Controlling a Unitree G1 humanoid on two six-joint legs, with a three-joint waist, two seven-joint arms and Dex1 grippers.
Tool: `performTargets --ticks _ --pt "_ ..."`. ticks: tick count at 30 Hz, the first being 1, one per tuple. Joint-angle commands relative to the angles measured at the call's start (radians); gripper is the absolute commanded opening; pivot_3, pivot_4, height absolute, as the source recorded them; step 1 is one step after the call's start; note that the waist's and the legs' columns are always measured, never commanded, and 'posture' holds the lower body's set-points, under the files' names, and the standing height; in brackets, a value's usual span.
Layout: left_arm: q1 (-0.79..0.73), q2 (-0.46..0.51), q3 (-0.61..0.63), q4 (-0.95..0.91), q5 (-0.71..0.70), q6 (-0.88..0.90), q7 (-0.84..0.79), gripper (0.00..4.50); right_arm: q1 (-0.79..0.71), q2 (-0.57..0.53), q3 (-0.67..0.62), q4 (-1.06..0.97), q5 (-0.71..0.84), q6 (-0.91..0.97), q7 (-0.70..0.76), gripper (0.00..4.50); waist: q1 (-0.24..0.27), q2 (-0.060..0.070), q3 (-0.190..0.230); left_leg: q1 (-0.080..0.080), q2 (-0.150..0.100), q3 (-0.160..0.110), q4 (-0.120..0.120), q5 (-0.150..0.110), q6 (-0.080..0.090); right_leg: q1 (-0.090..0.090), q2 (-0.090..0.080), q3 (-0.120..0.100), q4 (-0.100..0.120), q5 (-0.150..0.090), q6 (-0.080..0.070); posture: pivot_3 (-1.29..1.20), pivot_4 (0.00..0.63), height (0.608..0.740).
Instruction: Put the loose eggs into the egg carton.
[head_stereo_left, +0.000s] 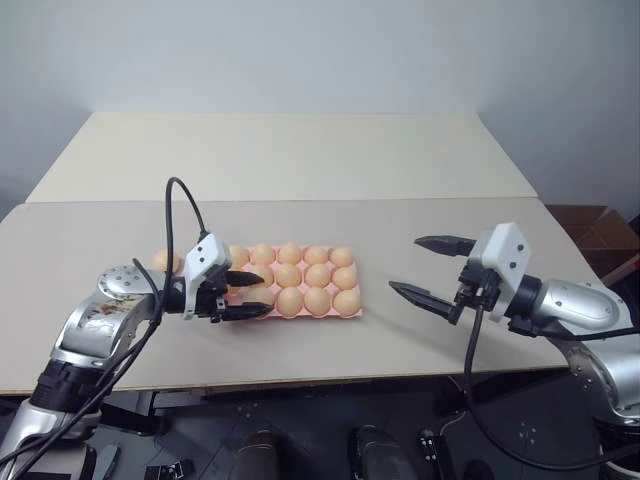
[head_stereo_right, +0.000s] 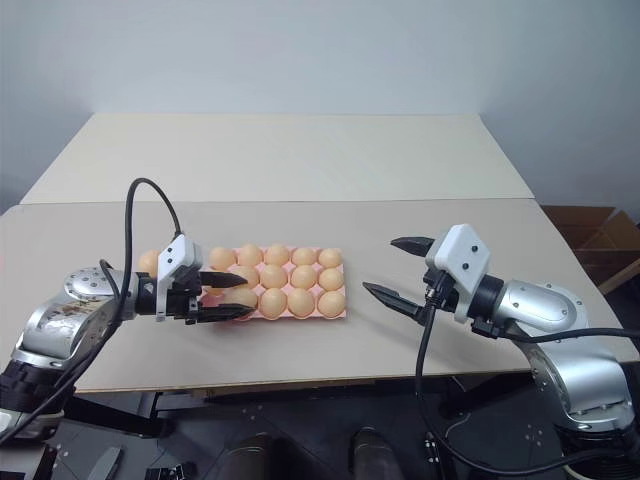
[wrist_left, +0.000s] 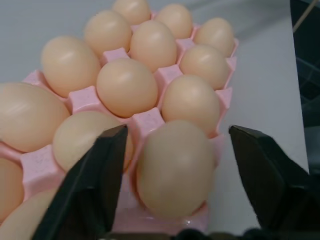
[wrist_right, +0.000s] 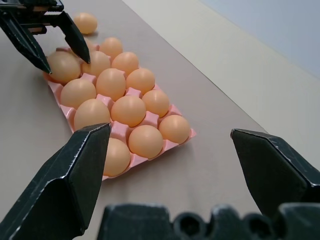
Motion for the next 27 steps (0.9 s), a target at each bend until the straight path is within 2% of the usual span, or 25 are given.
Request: performTargets --ticks 1,4,12,20,23,27 --pt "-0.022 0.011 0.078 -0.045 -0.051 0.02 0.009 4.47 -0.008 -0.006 -0.032 -0.036 0.021 0.0 -0.005 4.5 0.0 0.0 0.0 0.0 0.0 0.0 0.0 0.0 0.0 0.0 0.0 0.0 0.0 0.0 0.0 0.0 0.15 0.74" --pt "-0.008 0.039 0.149 -0.07 -0.097 0.051 0.013 4.47 -0.006 -0.007 -0.034 -0.035 0.023 -0.003 0.0 4.5 -0.002 0.0 0.0 0.0 0.0 0.0 0.0 0.0 0.0 0.0 0.0 0.0 0.0 0.0 0.0 0.0 0.15 0.74" --pt "0.292 0.178 0.528 -0.115 -0.121 0.02 -0.002 4.47 -0.016 -0.02 -0.021 0.001 0.028 -0.022 0.067 4.5 -0.015 0.0 0.0 0.002 0.001 0.0 0.0 0.0 0.0 0.0 0.0 0.0 0.001 -0.001 0.0 0.0 0.15 0.74" --pt "0.599 0.173 0.884 -0.109 -0.082 -0.018 -0.025 4.47 -0.026 -0.042 -0.033 0.061 0.035 -0.038 0.156 4.5 -0.007 0.0 0.0 0.001 0.001 0.001 0.0 0.0 0.0 0.0 -0.001 -0.001 0.0 -0.003 -0.004 0.0 0.15 0.74" --pt "0.678 0.141 0.925 -0.141 -0.084 -0.017 -0.009 4.47 -0.025 -0.044 -0.033 0.081 0.029 -0.046 0.17 4.5 -0.005 0.001 0.0 0.002 0.001 0.001 0.0 0.0 0.0 0.0 -0.002 -0.001 0.0 -0.004 -0.006 0.0 0.15 0.74" --pt "0.702 0.104 0.918 -0.2 -0.109 0.016 0.047 4.47 -0.032 -0.045 -0.034 0.094 0.024 -0.049 0.176 4.5 0.001 0.0 0.0 0.002 0.002 0.001 0.0 0.0 0.0 0.001 -0.002 -0.001 0.0 -0.005 -0.008 0.0 0.15 0.74"
